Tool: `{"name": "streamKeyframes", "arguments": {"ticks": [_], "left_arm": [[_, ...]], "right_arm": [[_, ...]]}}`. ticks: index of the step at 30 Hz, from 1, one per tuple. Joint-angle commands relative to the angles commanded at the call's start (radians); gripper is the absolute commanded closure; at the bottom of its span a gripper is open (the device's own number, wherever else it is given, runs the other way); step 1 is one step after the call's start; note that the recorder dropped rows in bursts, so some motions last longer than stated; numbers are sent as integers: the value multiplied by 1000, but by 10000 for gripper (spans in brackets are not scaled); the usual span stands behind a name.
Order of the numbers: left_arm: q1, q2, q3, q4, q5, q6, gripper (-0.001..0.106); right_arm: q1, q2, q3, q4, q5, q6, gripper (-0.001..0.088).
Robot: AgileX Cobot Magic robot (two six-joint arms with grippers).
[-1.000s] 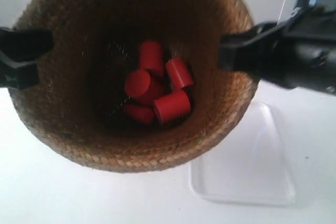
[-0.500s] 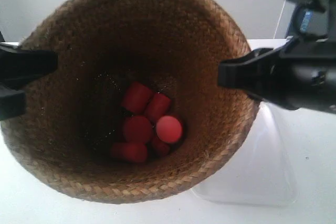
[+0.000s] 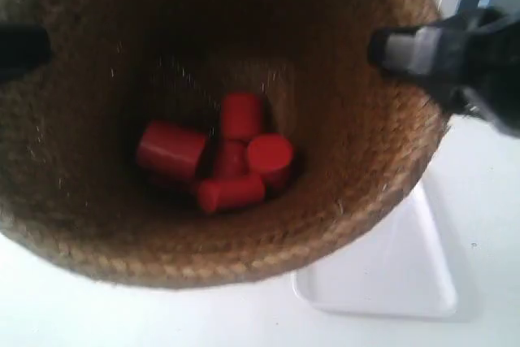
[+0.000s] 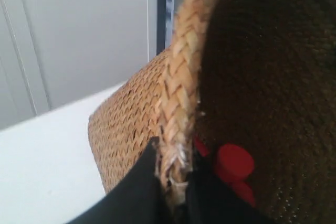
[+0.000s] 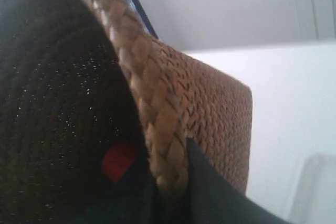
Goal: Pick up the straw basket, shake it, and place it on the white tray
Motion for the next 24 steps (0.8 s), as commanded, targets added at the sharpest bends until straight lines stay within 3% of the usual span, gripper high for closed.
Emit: {"name": "streamKeyframes", "arguments": {"ticks": [3,6,8,10,13,15,17,19,22,24], "left_arm": [[0,42,-4,14,10,2,1053],[-8,-43,-104,14,145,4,1053],[-8,-81,-126,14,141,6,1053],[-8,-69,-91,4,102,3,1053],[-8,50,3,-16,-5,1,1053],[-11,43,-34,-16,109,1,1053],[-18,-22,-100,-8,241,21,1053],[-20,-79,-134,-17,267,22,1053],[-20,-100,-97,-45,185,27,1053],[-20,-44,-24,-38,56,35,1053]], "right_arm": [[-26,84,-5,25,43,45,868],[22,-45,-82,42,141,60,868],[50,-117,-86,40,141,60,868],[53,-110,-42,-1,65,60,868],[-5,51,24,-56,-38,60,868],[-23,78,-37,-21,92,73,868],[5,-3,-103,41,231,53,868],[37,-73,-120,44,224,53,868],[45,-130,-64,-16,65,53,868],[15,-39,4,-37,4,61,868]]}}
